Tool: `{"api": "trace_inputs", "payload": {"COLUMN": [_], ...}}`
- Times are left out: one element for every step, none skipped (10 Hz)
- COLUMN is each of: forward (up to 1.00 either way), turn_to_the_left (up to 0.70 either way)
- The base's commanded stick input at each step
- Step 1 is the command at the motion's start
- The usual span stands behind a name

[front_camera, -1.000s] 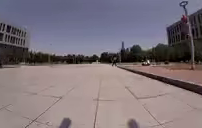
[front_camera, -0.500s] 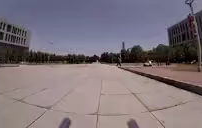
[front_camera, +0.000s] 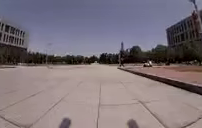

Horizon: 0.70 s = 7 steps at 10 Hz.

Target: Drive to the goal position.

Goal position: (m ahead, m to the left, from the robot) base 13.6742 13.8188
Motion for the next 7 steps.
{"api": "trace_inputs", "payload": {"forward": [1.0,1.0,1.0,1.0,1.0,1.0,1.0], "turn_to_the_left": [-0.4,-0.4,-0.29,0.0,0.0,0.0,0.0]}}
